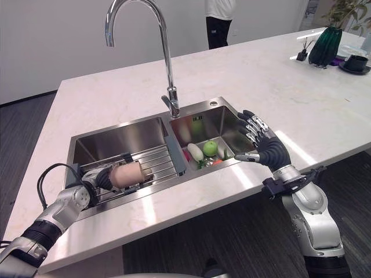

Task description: Place the dishes in the dishwasher.

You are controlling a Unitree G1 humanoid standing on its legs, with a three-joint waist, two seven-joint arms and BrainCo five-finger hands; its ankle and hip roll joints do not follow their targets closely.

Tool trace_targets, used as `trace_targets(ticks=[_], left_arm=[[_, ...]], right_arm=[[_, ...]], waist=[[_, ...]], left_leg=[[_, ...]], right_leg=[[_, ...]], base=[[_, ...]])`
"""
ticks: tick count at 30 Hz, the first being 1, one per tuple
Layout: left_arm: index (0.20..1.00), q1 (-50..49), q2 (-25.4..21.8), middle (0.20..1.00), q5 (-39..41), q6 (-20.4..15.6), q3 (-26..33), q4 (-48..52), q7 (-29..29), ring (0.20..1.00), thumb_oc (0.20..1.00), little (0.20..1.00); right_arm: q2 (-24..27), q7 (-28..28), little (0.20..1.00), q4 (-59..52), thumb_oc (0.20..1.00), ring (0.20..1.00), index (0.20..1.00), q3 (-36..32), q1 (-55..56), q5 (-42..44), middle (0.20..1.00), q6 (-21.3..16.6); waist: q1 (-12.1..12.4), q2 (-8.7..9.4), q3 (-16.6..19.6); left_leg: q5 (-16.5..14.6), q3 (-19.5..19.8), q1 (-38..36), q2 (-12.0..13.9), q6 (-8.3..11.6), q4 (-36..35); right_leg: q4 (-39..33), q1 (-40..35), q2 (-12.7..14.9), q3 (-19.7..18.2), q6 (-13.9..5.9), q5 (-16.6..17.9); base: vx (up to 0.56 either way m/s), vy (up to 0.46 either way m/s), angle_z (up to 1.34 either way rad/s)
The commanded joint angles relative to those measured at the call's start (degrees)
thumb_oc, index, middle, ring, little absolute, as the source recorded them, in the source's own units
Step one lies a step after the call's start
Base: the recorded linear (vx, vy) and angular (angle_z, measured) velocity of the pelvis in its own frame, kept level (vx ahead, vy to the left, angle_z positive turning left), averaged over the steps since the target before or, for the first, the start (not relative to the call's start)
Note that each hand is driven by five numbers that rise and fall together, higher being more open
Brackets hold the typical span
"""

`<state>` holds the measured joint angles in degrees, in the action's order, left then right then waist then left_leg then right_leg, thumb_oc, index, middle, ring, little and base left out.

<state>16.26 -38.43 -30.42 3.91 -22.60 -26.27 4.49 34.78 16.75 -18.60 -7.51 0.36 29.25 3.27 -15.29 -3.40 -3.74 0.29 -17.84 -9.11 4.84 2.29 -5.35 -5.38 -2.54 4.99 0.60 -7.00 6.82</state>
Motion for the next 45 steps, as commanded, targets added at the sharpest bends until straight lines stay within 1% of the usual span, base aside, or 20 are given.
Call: trace_targets(ticks=[1, 6, 14, 16, 17, 18, 22, 23, 26, 28, 30, 32, 34, 35, 36, 37, 39, 43, 44, 45], left_arm=[[1.000, 5.0, -1.5, 1.000, -1.9, 0.1, 0.9, -2.1, -1.8, 1.000, 1.000, 1.000], [1.000, 5.6, -0.8, 1.000, -2.6, -0.4, 0.8, -3.9, -2.4, 1.000, 1.000, 1.000], [1.000, 6.4, 0.6, 1.000, -2.4, 0.4, 0.7, -8.1, -2.0, 1.000, 1.000, 1.000], [1.000, 6.6, 1.0, 1.000, -0.7, 0.6, 0.4, -8.8, -1.2, 1.000, 1.000, 1.000], [0.658, 6.6, 1.3, 0.658, -1.4, 0.7, 0.5, -9.3, -0.8, 0.658, 0.658, 0.658], [0.200, 6.7, 1.4, 0.200, -1.5, 0.9, 0.3, -10.4, -0.3, 0.200, 0.200, 0.200], [0.200, 7.3, 1.1, 0.200, -5.1, 1.3, -0.2, -13.5, 0.6, 0.200, 0.200, 0.200], [0.200, 7.7, 0.1, 0.200, -7.9, -0.3, -0.6, -13.5, -0.6, 0.200, 0.200, 0.200], [0.200, 7.1, -0.8, 0.200, -9.0, -2.7, -0.9, -12.5, -4.2, 0.200, 0.200, 0.200], [0.200, 6.6, -1.3, 0.200, -8.2, -4.5, -0.3, -11.0, -6.8, 0.200, 0.200, 0.200], [0.200, 6.1, -2.2, 0.200, -7.4, -8.2, 0.5, -9.6, -9.2, 0.200, 0.200, 0.200], [0.200, 5.1, -3.8, 0.200, -3.6, -10.7, 2.1, -6.0, -11.2, 0.200, 0.200, 0.200], [0.200, 3.5, -5.0, 0.200, 2.8, -12.8, 5.6, -2.7, -14.0, 0.200, 0.200, 0.200], [0.200, 2.0, -5.2, 0.200, 5.3, -15.2, 8.5, -0.4, -15.6, 0.200, 0.200, 0.200], [0.200, 0.4, -5.4, 0.200, 6.0, -17.1, 11.1, 2.1, -16.5, 0.200, 0.200, 0.200], [0.200, -0.6, -5.6, 0.200, 6.5, -17.3, 12.4, 3.8, -16.9, 0.200, 0.200, 0.200], [0.200, -3.4, -6.2, 0.200, 9.7, -19.8, 19.4, 10.4, -19.4, 0.200, 0.200, 0.200], [0.200, -9.1, -5.0, 0.200, 15.8, -19.9, 29.3, 22.5, -22.4, 0.200, 0.200, 0.200], [0.200, -11.7, -3.7, 0.200, 18.0, -20.4, 32.7, 26.6, -24.1, 0.200, 0.200, 0.200], [0.200, -12.7, -3.2, 0.200, 19.7, -20.5, 34.0, 28.2, -24.4, 0.200, 0.200, 0.200]], right_arm=[[2.0, 0.6, 1.000, -3.4, 1.000, 1.000, 1.000, -2.3, -3.1, 0.7, 1.000, -2.0], [1.6, 1.1, 1.000, -3.6, 1.000, 1.000, 1.000, -2.4, -2.9, 0.4, 1.000, -1.9], [2.0, 1.5, 1.000, -3.5, 1.000, 1.000, 1.000, -2.9, -2.4, -1.1, 1.000, -1.6], [2.2, 1.7, 1.000, -3.6, 1.000, 1.000, 1.000, -3.0, -2.2, -1.1, 1.000, -1.8], [2.3, 1.8, 1.000, -3.7, 1.000, 1.000, 1.000, -3.2, -2.2, -0.8, 1.000, -1.7], [2.3, 2.0, 1.000, -3.6, 1.000, 1.000, 1.000, -3.2, -2.3, -1.0, 1.000, -1.7], [2.6, 2.2, 1.000, -3.8, 1.000, 1.000, 1.000, -3.1, -2.5, -1.0, 1.000, -1.7], [2.8, 1.9, 1.000, -3.8, 1.000, 1.000, 1.000, -3.0, -2.4, -1.3, 1.000, -1.9], [3.0, 1.5, 1.000, -3.3, 1.000, 1.000, 1.000, -3.1, -2.0, -1.5, 1.000, -2.9], [3.1, 1.1, 1.000, -3.0, 1.000, 1.000, 1.000, -3.2, -1.5, -1.7, 1.000, -3.6], [3.0, 0.8, 1.000, -2.9, 1.000, 1.000, 1.000, -3.4, -1.2, -2.0, 1.000, -3.8], [2.7, 0.6, 1.000, -2.8, 1.000, 1.000, 1.000, -3.7, -0.3, -2.4, 1.000, -4.6], [2.0, 0.2, 1.000, -2.6, 1.000, 1.000, 1.000, -4.0, 0.9, -2.9, 1.000, -5.6], [1.2, 0.0, 1.000, -2.7, 1.000, 1.000, 1.000, -4.4, 1.8, -3.2, 1.000, -5.9], [0.6, 0.1, 1.000, -2.5, 1.000, 1.000, 1.000, -4.8, 2.4, -3.7, 1.000, -6.2], [0.4, 0.2, 1.000, -2.5, 1.000, 1.000, 1.000, -4.9, 2.5, -3.8, 1.000, -6.3], [-0.1, -0.9, 1.000, -2.5, 1.000, 1.000, 1.000, -5.4, 2.9, -3.7, 1.000, -6.1], [-1.7, -2.1, 1.000, -3.2, 1.000, 1.000, 1.000, -5.7, 2.7, -4.1, 1.000, -5.3], [-2.1, -2.7, 1.000, -4.2, 1.000, 1.000, 1.000, -6.0, 2.9, -4.4, 1.000, -4.7], [-2.0, -3.0, 1.000, -4.6, 1.000, 1.000, 1.000, -6.0, 3.0, -4.4, 1.000, -4.6]], waist=[[-0.4, 0.59, 1.3], [-0.9, 0.68, 1.4], [-1.8, 0.81, 1.5], [-2.1, 0.83, 1.5], [-2.1, 0.85, 1.4], [-2.3, 0.79, 1.5], [-2.9, 0.57, 1.6], [-2.8, 0.55, 1.6], [-2.6, 0.76, 1.7], [-2.2, 0.90, 1.7], [-1.9, 0.96, 1.8], [-1.4, 1.14, 1.8], [-0.7, 1.32, 1.9], [-0.1, 1.49, 1.9], [0.3, 1.66, 2.0], [0.5, 1.76, 2.0], [2.1, 2.19, 2.1], [4.6, 2.52, 1.8], [5.8, 2.70, 1.7], [6.4, 2.79, 1.6]], left_leg=[[-2.3, -2.9, -2.9, 6.4, 3.30, 0.4], [-2.4, -3.4, -3.1, 6.3, 3.23, 0.4], [-2.6, -4.0, -3.3, 6.1, 3.00, 0.4], [-2.6, -4.1, -3.3, 6.1, 2.99, 0.4], [-2.6, -4.1, -3.3, 6.0, 2.97, 0.4], [-2.6, -4.3, -3.4, 6.0, 2.99, 0.4], [-2.7, -4.7, -3.5, 5.9, 2.90, 0.4], [-2.8, -4.8, -3.6, 5.9, 2.88, 0.4], [-2.8, -4.7, -3.5, 5.9, 2.95, 0.4], [-2.8, -4.5, -3.4, 5.8, 2.95, 0.4], [-2.8, -4.3, -3.4, 5.8, 2.96, 0.4], [-2.8, -4.0, -3.3, 5.8, 3.03, 0.4], [-2.8, -3.5, -3.3, 5.8, 2.97, 0.4], [-2.8, -3.2, -3.2, 5.8, 2.94, 0.4], [-2.8, -2.9, -3.2, 5.8, 2.94, 0.4], [-2.8, -2.8, -3.2, 5.8, 2.97, 0.4], [-2.6, -2.0, -3.1, 6.1, 3.13, 0.4], [-1.5, 0.2, -2.5, 7.2, 4.01, 0.4], [-0.7, 1.2, -2.1, 7.8, 4.60, 0.4], [-0.4, 1.7, -1.9, 8.0, 4.87, 0.4]], right_leg=[[0.4, -2.2, 4.8, 0.2, -4.09, -4.1], [0.4, -2.1, 4.8, -0.2, -4.10, -4.1], [0.4, -1.8, 4.6, -1.2, -4.18, -4.0], [0.4, -1.7, 4.6, -1.3, -4.19, -3.9], [0.4, -1.7, 4.6, -1.4, -4.21, -3.9], [0.4, -1.7, 4.5, -1.6, -4.24, -3.9], [0.4, -1.6, 4.4, -2.1, -4.30, -3.8], [0.4, -1.6, 4.4, -2.1, -4.34, -3.8], [0.4, -1.6, 4.5, -1.9, -4.39, -3.7], [0.4, -1.6, 4.6, -1.7, -4.41, -3.6], [0.4, -1.6, 4.7, -1.5, -4.41, -3.6], [0.4, -1.7, 4.8, -1.2, -4.42, -3.6], [0.4, -1.8, 4.8, -0.8, -4.38, -3.6], [0.4, -1.8, 4.8, -0.5, -4.32, -3.7], [0.4, -1.9, 4.8, -0.2, -4.21, -3.7], [0.4, -2.0, 4.8, -0.1, -4.15, -3.7], [0.4, -2.3, 4.6, 1.0, -3.68, -4.1], [0.4, -3.0, 3.8, 3.1, -2.34, -4.9], [0.4, -3.4, 3.3, 4.3, -1.72, -5.3], [0.4, -3.5, 3.1, 4.8, -1.42, -5.5]], base=[[0.00, 0.000, 0.00], [0.00, 0.000, 0.00], [0.00, 0.000, -0.05], [0.00, -0.008, -0.17], [0.00, -0.008, -0.05], [0.00, 0.000, 0.00], [0.00, 0.001, -0.01], [-0.02, 0.000, -0.03], [-0.02, -0.004, -0.02], [-0.02, -0.004, 0.00], [0.00, 0.000, 0.00], [0.00, -0.019, 0.02], [0.00, -0.066, 0.05], [0.01, -0.096, 0.05], [0.01, -0.090, 0.02], [0.01, -0.120, 0.04], [0.01, -0.156, 0.06], [-0.01, -0.191, 0.32], [-0.01, -0.201, 0.40], [-0.02, -0.356, 0.52]])
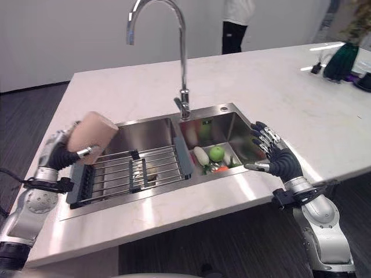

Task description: Place the dishes in the dishwasher.

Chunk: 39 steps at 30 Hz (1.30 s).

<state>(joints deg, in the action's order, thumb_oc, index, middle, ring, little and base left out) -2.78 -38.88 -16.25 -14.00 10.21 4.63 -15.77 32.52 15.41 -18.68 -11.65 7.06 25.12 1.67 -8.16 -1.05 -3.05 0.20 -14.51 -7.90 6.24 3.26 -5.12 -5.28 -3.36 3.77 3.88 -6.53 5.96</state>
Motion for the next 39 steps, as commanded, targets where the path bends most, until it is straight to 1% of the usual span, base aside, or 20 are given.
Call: trace_targets(ticks=[1, 3, 4, 5, 6, 8, 10, 12, 14, 17, 18, 20, 22, 23, 25, 26, 27, 32, 34, 39], left_arm=[[0.200, 2.3, 1.7, 0.200, 14.3, -4.2, 4.9, 4.3, -1.5, 0.200, 0.200, 0.200], [0.200, -1.4, 6.5, 0.200, 18.6, -4.9, 6.7, 10.3, 1.6, 0.200, 0.200, 0.200], [0.200, -2.2, 7.8, 0.200, 19.9, -5.1, 6.9, 11.5, 2.6, 0.200, 0.200, 0.200], [0.200, -3.4, 11.6, 0.200, 25.4, -6.1, 6.1, 14.5, 5.8, 0.200, 0.200, 0.200], [0.200, -3.7, 13.0, 0.200, 29.0, -6.9, 4.9, 15.5, 7.4, 0.200, 0.200, 0.200], [0.200, -4.0, 14.0, 0.200, 34.1, -8.3, 4.2, 16.2, 8.9, 0.200, 0.200, 0.200], [0.200, -1.2, 14.4, 0.200, 39.1, -10.2, 2.4, 16.2, 10.8, 0.200, 0.200, 0.200], [0.200, 0.7, 14.7, 0.200, 41.0, -10.9, 0.8, 15.7, 11.7, 0.200, 0.200, 0.200], [0.200, 2.7, 15.1, 0.200, 43.7, -11.5, -1.5, 15.1, 12.5, 0.200, 0.200, 0.200], [0.200, 4.4, 15.5, 0.200, 45.3, -11.2, -3.0, 14.8, 13.1, 0.200, 0.200, 0.200], [0.200, 4.8, 15.8, 0.200, 46.9, -10.0, -3.2, 15.2, 14.5, 0.200, 0.200, 0.200], [0.200, 5.1, 15.9, 0.200, 47.6, -8.8, -3.2, 16.1, 15.7, 0.200, 0.200, 0.200], [0.200, 5.6, 15.7, 0.200, 47.0, -8.4, -3.9, 17.2, 15.0, 0.200, 0.200, 0.200], [0.200, 5.7, 15.6, 0.200, 47.4, -7.3, -4.2, 18.0, 14.0, 0.200, 0.200, 0.200], [0.200, 5.9, 15.5, 0.200, 47.4, -6.7, -4.7, 18.1, 13.0, 0.200, 0.200, 0.200], [0.200, 6.5, 15.5, 0.200, 47.9, -6.8, -5.7, 17.7, 12.9, 0.200, 0.200, 0.200], [0.200, 6.8, 16.0, 0.200, 49.4, -6.9, -6.2, 17.3, 14.1, 0.200, 0.200, 0.200], [0.200, 7.4, 16.9, 0.200, 50.2, -6.6, -8.2, 17.5, 15.1, 0.200, 0.200, 0.200], [0.200, 6.9, 17.2, 0.200, 50.1, -6.1, -8.9, 18.3, 14.5, 0.200, 0.200, 0.200], [0.200, 4.1, 16.0, 0.200, 51.6, -5.8, -7.1, 20.6, 13.1, 0.200, 0.200, 0.200]], right_arm=[[0.2, -3.1, 1.000, -5.9, 1.000, 1.000, 1.000, -2.4, -3.8, 0.5, 1.000, -2.4], [-0.5, -3.9, 1.000, -6.6, 1.000, 1.000, 1.000, -2.6, -3.6, 0.4, 1.000, -2.5], [-0.7, -4.4, 1.000, -6.9, 1.000, 1.000, 1.000, -2.6, -3.4, 0.0, 1.000, -2.7], [-1.1, -6.3, 1.000, -7.8, 1.000, 1.000, 1.000, -2.6, -3.0, -1.8, 1.000, -3.6], [-1.1, -7.7, 1.000, -7.7, 1.000, 1.000, 1.000, -2.2, -3.0, -2.7, 1.000, -5.0], [0.2, -8.5, 1.000, -7.3, 1.000, 1.000, 1.000, -2.4, -3.7, -1.8, 1.000, -6.7], [1.8, -9.0, 1.000, -6.2, 1.000, 1.000, 1.000, -4.5, -3.4, 0.9, 1.000, -10.4], [1.4, -9.1, 1.000, -5.5, 1.000, 1.000, 1.000, -4.6, -3.8, 0.1, 1.000, -11.5], [1.8, -10.2, 1.000, -4.9, 1.000, 1.000, 1.000, -4.0, -5.1, -0.2, 1.000, -11.6], [2.4, -12.2, 1.000, -4.9, 1.000, 1.000, 1.000, -3.5, -6.4, 0.7, 1.000, -11.6], [1.9, -14.2, 1.000, -4.9, 1.000, 1.000, 1.000, -3.1, -7.3, 0.7, 1.000, -11.6], [0.6, -15.9, 1.000, -4.4, 1.000, 1.000, 1.000, -2.1, -8.8, -0.9, 1.000, -11.7], [-1.1, -17.6, 1.000, -4.2, 1.000, 1.000, 1.000, -1.0, -9.6, -3.3, 1.000, -12.8], [-3.6, -17.2, 1.000, -4.5, 1.000, 1.000, 1.000, -0.8, -9.3, -2.6, 1.000, -13.7], [-5.3, -16.7, 1.000, -5.0, 1.000, 1.000, 1.000, 0.1, -8.9, -3.1, 1.000, -13.8], [-6.2, -17.0, 1.000, -5.4, 1.000, 1.000, 1.000, 0.9, -8.4, -3.2, 1.000, -13.8], [-6.2, -17.7, 1.000, -6.3, 1.000, 1.000, 1.000, 0.3, -7.0, -3.0, 1.000, -14.5], [-3.9, -17.2, 1.000, -8.8, 1.000, 1.000, 1.000, -1.5, -3.7, -1.9, 1.000, -14.8], [-3.8, -17.0, 1.000, -9.6, 1.000, 1.000, 1.000, -1.5, -1.6, -2.1, 1.000, -15.0], [-3.3, -16.3, 1.000, -10.2, 1.000, 1.000, 1.000, -0.1, -2.5, -1.2, 1.000, -13.5]], waist=[[2.3, 0.78, 0.0], [4.4, 0.80, -1.4], [4.8, 0.79, -1.6], [6.1, 0.95, -2.9], [6.5, 1.32, -3.7], [6.6, 2.42, -4.0], [4.1, 4.11, -3.4], [2.8, 3.88, -3.0], [1.9, 3.06, -1.8], [1.9, 2.30, -0.9], [2.2, 1.25, -0.4], [2.9, 1.23, -0.7], [3.8, 2.01, -1.6], [4.7, 1.87, -2.6], [5.2, 1.47, -3.4], [4.8, 1.10, -3.8], [3.7, 0.88, -4.1], [2.2, 1.94, -3.5], [2.2, 2.79, -3.0], [5.2, 3.01, -2.5]], left_leg=[[3.0, 1.1, -1.7, 7.7, 5.36, 0.6], [6.6, 3.8, 0.7, 8.8, 6.38, 1.8], [6.9, 4.4, 1.1, 9.2, 6.79, 1.6], [10.0, 3.8, 3.7, 10.7, 7.54, 0.7], [10.3, 3.0, 5.5, 10.7, 7.63, 0.9], [7.1, 1.5, 4.9, 8.9, 6.42, 3.6], [3.2, -3.5, 1.3, 8.2, 5.23, 18.8], [2.8, -4.6, -1.0, 9.5, 5.62, 24.3], [3.5, -6.3, -5.3, 10.6, 6.55, 24.6], [2.3, -7.2, -7.8, 9.8, 6.86, 20.8], [-2.4, -7.5, -10.2, 8.1, 6.62, 14.0], [-9.0, -6.0, -12.2, 4.8, 4.46, 7.4], [-12.1, -4.5, -11.6, 0.9, 2.61, 4.5], [-12.2, -2.3, -10.6, -1.7, 1.92, 2.5], [-11.8, 0.2, -10.0, -3.2, 1.20, 1.2], [-10.8, 3.5, -9.0, -4.0, -0.01, 0.5], [-9.7, 7.4, -7.2, -4.2, -1.36, 0.2], [-4.9, 16.9, -2.5, -5.6, -3.62, 0.1], [-4.4, 19.5, -1.7, -6.7, -4.08, 0.1], [-2.5, 21.1, -0.3, -5.1, -2.49, 0.1]], right_leg=[[0.3, -3.1, 2.9, 3.0, -0.49, -5.5], [0.3, -3.2, 1.8, 3.5, 0.70, -5.6], [0.3, -3.5, 1.6, 3.8, 0.72, -6.2], [0.3, -3.9, 1.1, 5.6, 0.98, -6.6], [0.3, -3.9, 1.0, 7.0, 1.14, -6.8], [0.3, -3.0, 1.7, 8.9, 1.31, -6.4], [0.3, 0.1, 3.1, 12.3, 3.00, -3.7], [0.3, 1.4, 3.1, 14.8, 3.82, -2.6], [0.3, 2.5, 3.3, 19.1, 4.07, -1.6], [0.3, 3.7, 4.1, 22.7, 3.24, -0.2], [0.7, 6.2, 5.8, 23.7, 0.15, 2.1], [0.9, 8.9, 9.6, 24.1, -3.99, 7.1], [1.1, 10.5, 13.9, 25.1, -5.72, 11.6], [0.8, 11.3, 16.9, 24.3, -7.12, 13.8], [0.6, 12.1, 18.0, 22.3, -7.29, 13.7], [1.6, 12.3, 17.2, 16.9, -6.82, 13.9], [6.2, 11.9, 13.8, 8.7, -5.08, 9.9], [13.4, 6.0, 1.3, -5.7, -1.54, -1.9], [11.0, 4.0, -1.0, -8.0, -0.19, -3.9], [5.2, -1.0, -1.7, -4.4, 1.41, -6.5]], base=[[-0.02, -0.304, 0.59], [-0.07, -0.235, 0.62], [-0.19, -0.164, 0.59], [-0.27, -0.144, 0.60], [-0.44, -0.142, 0.79], [-0.42, -0.036, 1.36], [-0.58, 0.049, 0.83], [-0.48, 0.130, 1.16], [-0.45, 0.307, 1.34], [-0.31, 0.371, 1.26], [-0.32, 0.534, 1.01], [-0.39, 0.691, 1.39], [-0.40, 0.628, 1.44], [-0.49, 0.713, 0.80], [-0.36, 0.577, 1.12], [-0.30, 0.559, 1.13], [-0.29, 0.508, 1.19], [-0.10, 0.215, 1.85], [0.06, -0.009, 1.37], [0.06, -0.155, 0.50]])
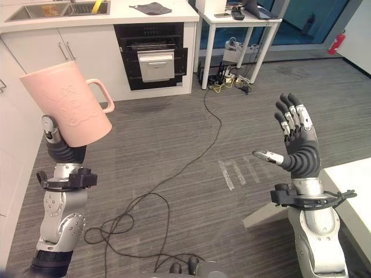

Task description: Place the dishes in the dishwasher.

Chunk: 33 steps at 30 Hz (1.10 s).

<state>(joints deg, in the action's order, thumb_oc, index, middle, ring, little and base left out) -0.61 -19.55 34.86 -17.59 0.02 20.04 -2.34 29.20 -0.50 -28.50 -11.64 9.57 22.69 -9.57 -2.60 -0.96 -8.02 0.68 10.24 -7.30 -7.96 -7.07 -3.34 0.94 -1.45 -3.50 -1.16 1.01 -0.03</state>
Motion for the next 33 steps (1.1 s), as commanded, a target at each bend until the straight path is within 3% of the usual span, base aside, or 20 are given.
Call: trace_targets(ticks=[1, 3, 4, 6, 8, 12, 22, 28, 30, 32, 33], left_arm=[[0.200, 1.7, -3.6, 0.200, 0.9, -1.8, 3.3, 5.5, -0.6, 0.200, 0.200, 0.200], [0.200, 1.8, -4.0, 0.200, 1.7, -1.8, 3.0, 5.5, -1.4, 0.200, 0.200, 0.200], [0.200, 2.0, -3.9, 0.200, 3.6, -1.5, 2.6, 4.7, -0.6, 0.200, 0.200, 0.200], [0.200, 3.9, -3.6, 0.200, 5.2, -0.5, 1.5, 3.7, 0.5, 0.200, 0.200, 0.200], [0.200, 4.5, -3.2, 0.200, 3.4, -1.1, 1.2, 2.8, -0.6, 0.200, 0.200, 0.200], [0.200, 3.2, -3.2, 0.200, 1.9, -3.0, 3.2, 1.7, -2.4, 0.200, 0.200, 0.200], [0.200, 3.2, -3.4, 0.200, -0.9, -2.5, 2.2, 1.8, -3.2, 0.200, 0.200, 0.200], [0.200, 1.8, -3.7, 0.200, -0.9, -2.0, 2.7, 1.3, -2.0, 0.200, 0.200, 0.200], [0.200, 1.7, -3.8, 0.200, -1.0, -2.3, 2.8, 1.0, -0.6, 0.200, 0.200, 0.200], [0.200, 1.3, -4.1, 0.200, -1.7, -3.4, 2.5, 2.1, -0.4, 0.200, 0.200, 0.200], [0.200, 1.9, -3.8, 0.200, -1.4, -3.3, 2.3, 2.4, -0.6, 0.200, 0.200, 0.200]], right_arm=[[0.3, -0.7, 1.000, -0.1, 1.000, 1.000, 1.000, 0.6, -5.7, 0.5, 1.000, -1.5], [1.6, -1.7, 1.000, 1.1, 1.000, 1.000, 1.000, 2.0, -7.6, -2.6, 1.000, -0.1], [2.8, -1.4, 1.000, 1.7, 1.000, 1.000, 1.000, 0.4, -6.8, -1.6, 1.000, -0.1], [4.2, -2.0, 1.000, 2.0, 1.000, 1.000, 1.000, -1.7, -6.0, -1.3, 1.000, -0.7], [4.0, -0.7, 1.000, 2.9, 1.000, 1.000, 1.000, -2.1, -6.8, -0.1, 1.000, -1.3], [1.1, 2.1, 1.000, 2.8, 1.000, 1.000, 1.000, -1.1, -4.3, -0.8, 1.000, -2.9], [0.7, 1.1, 1.000, 2.8, 1.000, 1.000, 1.000, 2.1, -7.2, -0.2, 1.000, -2.1], [0.4, 2.4, 1.000, 2.6, 1.000, 1.000, 1.000, 1.5, -6.0, 0.2, 1.000, -2.3], [0.5, 3.0, 1.000, 2.8, 1.000, 1.000, 1.000, 1.2, -5.8, 0.5, 1.000, -2.2], [1.8, 5.0, 1.000, 2.0, 1.000, 1.000, 1.000, 0.3, -5.3, 2.5, 1.000, -1.5], [3.0, 5.1, 1.000, 1.9, 1.000, 1.000, 1.000, 0.0, -5.8, 1.9, 1.000, -1.1]], waist=[[0.1, 3.00, 2.6], [0.8, 3.14, 2.6], [-0.3, 3.71, 2.1], [-1.6, 4.17, 1.9], [-2.3, 3.25, 2.2], [-3.3, 2.30, 4.0], [-3.1, 1.38, 5.0], [-3.7, 1.07, 5.4], [-4.4, 1.17, 5.5], [-3.4, 1.93, 3.8], [-2.7, 2.30, 3.2]], left_leg=[[-2.6, -4.0, -0.6, 9.6, 8.44, -1.7], [-2.3, -7.0, -0.8, 10.5, 9.68, -1.3], [-2.8, -15.9, 0.5, 11.2, 10.87, 3.8], [-4.0, -21.4, 1.3, 12.3, 11.16, 4.1], [-2.7, -21.1, -0.6, 12.8, 10.72, -1.4], [-3.5, -20.4, -1.1, 12.1, 10.28, -1.7], [-4.2, -20.1, -2.0, 11.7, 9.72, -1.7], [-4.0, -21.1, -2.0, 12.1, 9.79, -1.7], [-3.8, -23.9, -2.6, 12.7, 10.33, -1.7], [1.9, -22.0, 0.9, 12.8, 12.70, 6.0], [0.6, -18.8, 3.6, 10.8, 12.51, 9.4]], right_leg=[[-2.7, -3.9, 5.6, 1.5, -5.98, -0.1], [-4.5, -5.1, 6.0, 3.6, -5.81, 0.4], [-4.3, -5.6, 7.0, 6.6, -5.96, 0.6], [-4.2, -5.8, 8.0, 10.3, -6.68, 0.4], [-4.3, -5.1, 8.2, 11.2, -7.17, 0.3], [-5.9, -5.2, 7.6, 9.6, -6.92, 0.6], [-5.9, -5.4, 6.7, 8.3, -6.53, 0.3], [-5.9, -5.1, 6.3, 7.8, -6.50, 0.4], [-5.9, -4.8, 6.3, 8.7, -6.39, 0.5], [-5.9, -5.1, 5.9, 7.3, -5.35, 1.5], [-5.9, -5.4, 6.2, 6.8, -5.48, 1.3]], base=[[0.04, -0.117, 0.31], [0.02, -0.060, 0.67], [0.00, 0.016, 1.06], [-0.08, 0.054, 1.48], [-0.10, 0.085, 1.19], [-0.01, 0.028, -0.29], [-0.01, -0.053, -0.05], [-0.02, -0.039, -0.09], [0.00, 0.000, 0.00], [-0.05, 0.021, -0.05], [-0.07, 0.135, -0.24]])
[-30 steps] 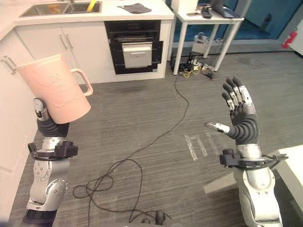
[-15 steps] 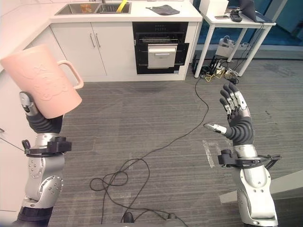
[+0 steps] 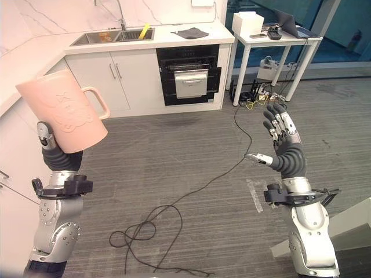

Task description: Place the dishes in the dishwasher.

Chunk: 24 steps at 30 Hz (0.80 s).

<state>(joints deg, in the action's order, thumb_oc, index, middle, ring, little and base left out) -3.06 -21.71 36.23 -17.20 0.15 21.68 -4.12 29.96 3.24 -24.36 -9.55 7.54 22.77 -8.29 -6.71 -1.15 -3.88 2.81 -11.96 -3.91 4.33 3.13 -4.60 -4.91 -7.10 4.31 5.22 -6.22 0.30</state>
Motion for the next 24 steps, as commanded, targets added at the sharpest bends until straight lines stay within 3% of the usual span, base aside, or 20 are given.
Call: trace_targets(ticks=[1, 4, 5, 6, 8, 11, 15, 18, 21, 23, 24], left_arm=[[0.200, 5.6, -0.7, 0.200, -3.9, -3.8, 1.5, 0.9, -0.1, 0.200, 0.200, 0.200], [0.200, 5.6, -0.2, 0.200, -4.3, -3.8, 1.5, -0.2, -1.0, 0.200, 0.200, 0.200], [0.200, 5.1, -0.6, 0.200, -4.5, -3.0, 1.7, 0.0, -0.6, 0.200, 0.200, 0.200], [0.200, 4.8, -0.8, 0.200, -5.8, -3.9, 1.8, -0.6, -0.5, 0.200, 0.200, 0.200], [0.200, 4.8, -0.9, 0.200, -6.2, -4.2, 2.5, -1.1, -0.4, 0.200, 0.200, 0.200], [0.200, 6.0, -1.6, 0.200, -6.1, -2.4, 3.7, -1.3, -0.6, 0.200, 0.200, 0.200], [0.200, 5.8, -1.7, 0.200, -6.5, -1.7, 3.1, -0.4, -0.6, 0.200, 0.200, 0.200], [0.200, 4.5, -1.7, 0.200, -7.6, -2.0, 3.5, 0.4, -0.3, 0.200, 0.200, 0.200], [0.200, 2.8, -1.8, 0.200, -6.6, -2.2, 4.5, 1.0, -0.9, 0.200, 0.200, 0.200], [0.200, 1.6, -1.9, 0.200, -5.7, -2.3, 5.2, 1.7, -1.1, 0.200, 0.200, 0.200], [0.200, 1.0, -1.9, 0.200, -5.5, -2.3, 5.3, 2.3, -1.3, 0.200, 0.200, 0.200]], right_arm=[[3.0, 1.9, 1.000, -1.5, 1.000, 1.000, 1.000, -0.4, -6.3, 1.1, 1.000, -2.0], [1.4, 1.8, 1.000, -0.5, 1.000, 1.000, 1.000, 1.2, -8.1, 0.9, 1.000, -1.4], [0.3, 2.6, 1.000, -1.7, 1.000, 1.000, 1.000, 0.8, -5.7, 1.1, 1.000, -2.3], [-0.8, 4.2, 1.000, -2.2, 1.000, 1.000, 1.000, 0.9, -3.8, 0.8, 1.000, -4.1], [-1.4, 4.6, 1.000, -2.5, 1.000, 1.000, 1.000, 0.5, -2.2, 0.3, 1.000, -4.8], [-1.8, 4.1, 1.000, -1.8, 1.000, 1.000, 1.000, 0.8, -3.4, 1.7, 1.000, -4.5], [-2.3, 3.9, 1.000, -1.6, 1.000, 1.000, 1.000, 0.3, -2.9, 2.0, 1.000, -4.2], [-2.3, 3.7, 1.000, -1.6, 1.000, 1.000, 1.000, 0.2, -1.9, 2.2, 1.000, -5.1], [-1.1, 3.3, 1.000, -1.8, 1.000, 1.000, 1.000, -0.1, -2.0, 2.3, 1.000, -5.6], [0.1, 3.3, 1.000, -2.4, 1.000, 1.000, 1.000, -0.3, -2.1, 1.6, 1.000, -5.2], [1.0, 3.2, 1.000, -2.9, 1.000, 1.000, 1.000, -0.6, -2.2, 2.5, 1.000, -5.0]], waist=[[1.8, 2.48, -1.4], [1.7, 1.86, -1.6], [0.9, 1.91, -1.9], [0.1, 1.63, -2.7], [-0.1, 1.50, -3.8], [0.0, 2.39, -4.3], [-1.7, 2.50, -4.5], [-1.4, 2.93, -4.0], [-1.4, 3.11, -2.5], [-1.7, 2.16, -1.7], [-1.7, 1.66, -1.4]], left_leg=[[-5.1, 4.5, -0.4, -3.1, 0.43, 6.8], [-4.8, 3.9, -3.8, -3.5, -1.33, 1.5], [-5.3, 5.2, -5.2, -4.4, -3.11, -0.4], [-6.2, 6.5, -5.7, -4.2, -3.45, -0.4], [-6.6, 6.7, -5.9, -4.0, -3.45, -0.4], [-8.1, 5.3, -7.8, -4.1, -2.70, -0.4], [-12.3, 6.8, -12.3, -4.5, -3.19, -0.4], [-14.4, 6.7, -14.2, -4.9, -3.78, -0.4], [-15.4, 4.0, -17.1, -3.1, -2.21, 1.1], [-9.7, 2.4, -17.1, 0.4, 0.72, 5.0], [-3.6, 2.2, -15.8, 2.9, 3.02, 9.7]], right_leg=[[-0.1, 0.5, -1.2, 0.1, 1.24, 1.1], [2.9, 1.4, -1.3, -1.1, 0.69, 1.1], [13.4, 5.9, -1.6, -1.4, -0.87, 3.3], [22.7, 11.4, -1.7, -1.1, -2.60, 4.3], [29.1, 15.1, -0.7, 0.7, -3.25, 4.4], [16.4, 14.4, 2.9, 5.1, -3.37, 5.2], [0.9, 17.2, 6.4, 4.1, -4.95, 13.5], [0.7, 17.1, 7.1, 5.6, -5.06, 14.2], [1.2, 14.7, 6.8, 8.5, -4.10, 13.2], [2.1, 13.5, 4.1, 9.2, -1.66, 10.6], [1.5, 12.0, 1.9, 9.0, -0.05, 9.2]], base=[[0.00, 0.199, -0.39], [-0.01, 0.200, -0.81], [0.00, 0.187, -0.64], [-0.04, 0.140, -0.19], [-0.02, 0.033, -0.27], [0.20, -0.107, -0.28], [0.45, -0.225, -0.13], [0.37, -0.235, 0.12], [0.50, -0.334, 0.08], [0.43, -0.323, -0.26], [0.40, -0.384, -0.42]])
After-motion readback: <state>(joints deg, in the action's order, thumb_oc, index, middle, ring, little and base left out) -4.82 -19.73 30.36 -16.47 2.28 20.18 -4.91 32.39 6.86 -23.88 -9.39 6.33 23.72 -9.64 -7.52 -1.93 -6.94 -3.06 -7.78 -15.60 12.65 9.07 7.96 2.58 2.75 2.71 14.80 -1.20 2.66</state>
